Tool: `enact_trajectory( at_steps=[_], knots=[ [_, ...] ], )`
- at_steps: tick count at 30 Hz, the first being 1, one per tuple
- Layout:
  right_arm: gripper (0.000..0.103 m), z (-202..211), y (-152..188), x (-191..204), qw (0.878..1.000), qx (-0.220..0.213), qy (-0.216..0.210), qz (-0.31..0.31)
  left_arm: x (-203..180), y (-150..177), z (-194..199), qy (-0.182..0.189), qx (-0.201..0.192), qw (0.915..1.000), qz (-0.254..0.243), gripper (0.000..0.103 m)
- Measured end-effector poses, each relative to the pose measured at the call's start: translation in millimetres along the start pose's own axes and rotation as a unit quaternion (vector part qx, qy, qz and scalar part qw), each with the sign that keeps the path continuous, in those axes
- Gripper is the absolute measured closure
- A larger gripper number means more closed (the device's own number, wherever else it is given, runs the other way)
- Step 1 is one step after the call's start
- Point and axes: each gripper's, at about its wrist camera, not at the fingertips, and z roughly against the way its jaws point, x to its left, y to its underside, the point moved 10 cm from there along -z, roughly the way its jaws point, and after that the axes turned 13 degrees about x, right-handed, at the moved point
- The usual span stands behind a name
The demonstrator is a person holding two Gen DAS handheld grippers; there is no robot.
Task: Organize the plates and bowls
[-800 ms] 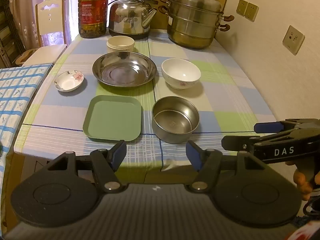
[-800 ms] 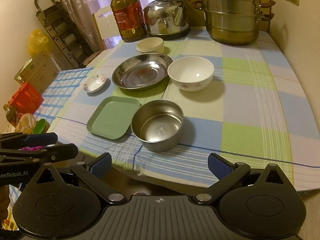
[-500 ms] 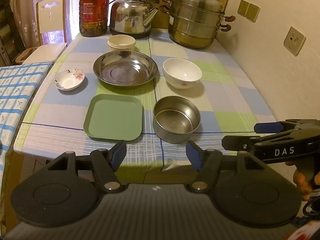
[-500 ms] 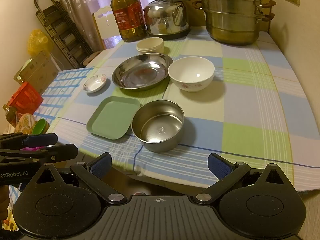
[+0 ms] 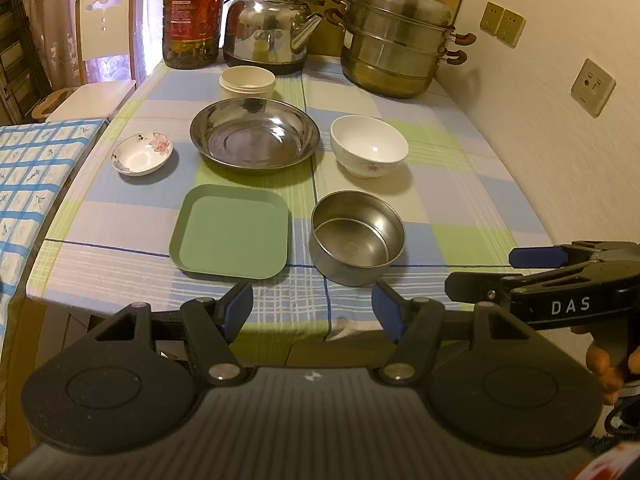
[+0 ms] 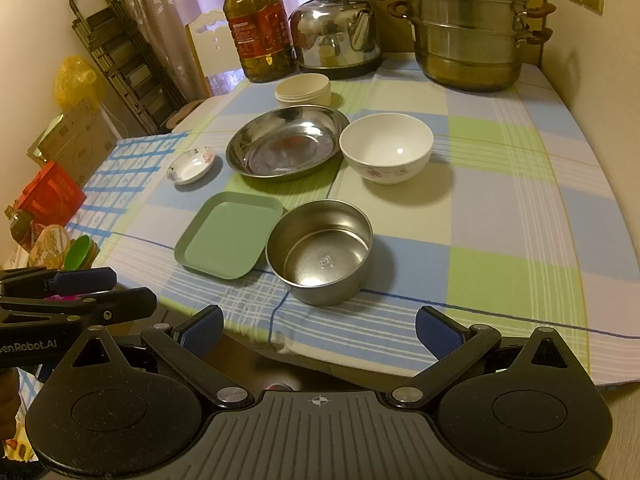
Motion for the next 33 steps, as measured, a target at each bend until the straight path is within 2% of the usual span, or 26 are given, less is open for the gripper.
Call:
enact_trajectory(
  at_steps=[33],
  knots=[
    [0.001, -3.3, -4.8, 2.6, 1.000, 0.001, 0.003, 0.002, -2.6, -4.8, 4.4, 0.008, 0.005, 0.9999, 0.010, 0.039]
  ],
)
